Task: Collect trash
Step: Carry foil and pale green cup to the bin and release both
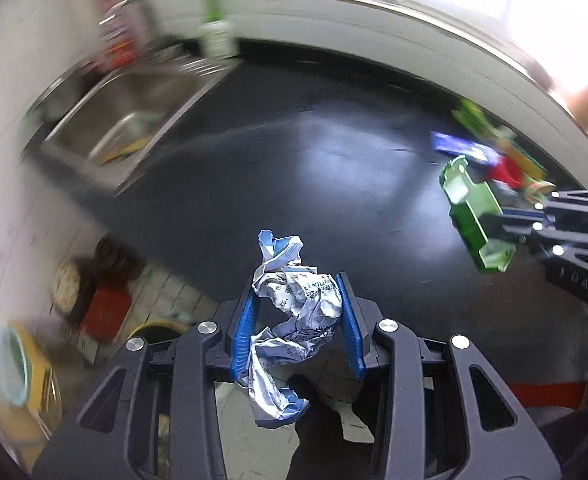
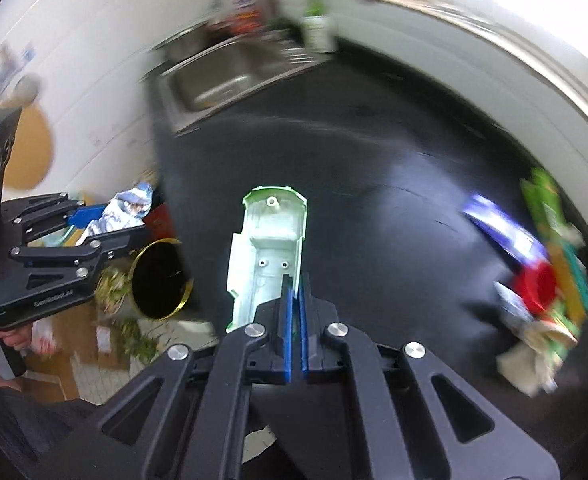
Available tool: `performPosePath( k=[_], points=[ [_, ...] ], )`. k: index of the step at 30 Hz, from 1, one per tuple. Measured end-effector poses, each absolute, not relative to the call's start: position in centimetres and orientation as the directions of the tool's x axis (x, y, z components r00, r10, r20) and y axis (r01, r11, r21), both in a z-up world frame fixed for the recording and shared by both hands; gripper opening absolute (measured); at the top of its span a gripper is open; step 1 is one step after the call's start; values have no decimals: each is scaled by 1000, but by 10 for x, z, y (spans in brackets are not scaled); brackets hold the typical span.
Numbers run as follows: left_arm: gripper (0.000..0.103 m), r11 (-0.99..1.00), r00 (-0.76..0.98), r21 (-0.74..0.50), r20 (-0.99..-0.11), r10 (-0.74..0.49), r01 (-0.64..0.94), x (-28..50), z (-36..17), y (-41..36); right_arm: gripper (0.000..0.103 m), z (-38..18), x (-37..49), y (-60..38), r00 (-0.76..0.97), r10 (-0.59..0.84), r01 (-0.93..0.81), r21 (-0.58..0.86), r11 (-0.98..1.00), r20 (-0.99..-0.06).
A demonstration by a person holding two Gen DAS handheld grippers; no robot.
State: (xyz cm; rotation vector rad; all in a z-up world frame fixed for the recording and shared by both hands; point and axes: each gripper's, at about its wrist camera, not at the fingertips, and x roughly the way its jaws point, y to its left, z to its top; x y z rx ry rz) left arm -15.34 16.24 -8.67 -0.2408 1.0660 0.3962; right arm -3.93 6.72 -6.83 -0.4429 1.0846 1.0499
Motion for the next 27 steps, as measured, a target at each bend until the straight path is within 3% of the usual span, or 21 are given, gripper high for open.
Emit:
performPosePath(
  k=[9, 18, 23, 25, 26, 27],
  points=[
    [38, 685, 338, -30, -885, 320, -728, -305, -151, 261, 4, -137, -171, 243, -227, 425, -951, 293, 97, -876],
    [38, 551, 317, -142, -918, 238, -823, -385, -276, 329, 4, -277, -228, 357, -309, 239, -937, 338, 92, -921],
    [38, 564, 333, -166, -920, 206, -809, -386, -313, 342, 4, -312, -231, 381, -319, 196, -929, 347, 127, -927],
    [42, 565, 334, -172, -922, 196, -807, -387, -323, 343, 4, -321, -230, 389, -322, 190, -927, 350, 137, -928],
    [52, 561, 332, -174, -923, 194, -809, -387, -327, 345, 4, -324, -230, 393, -328, 182, -924, 355, 143, -927],
    [72, 555, 333, -180, -924, 187, -812, -387, -329, 346, 9, -327, -230, 397, -331, 171, -923, 356, 148, -928]
  ],
)
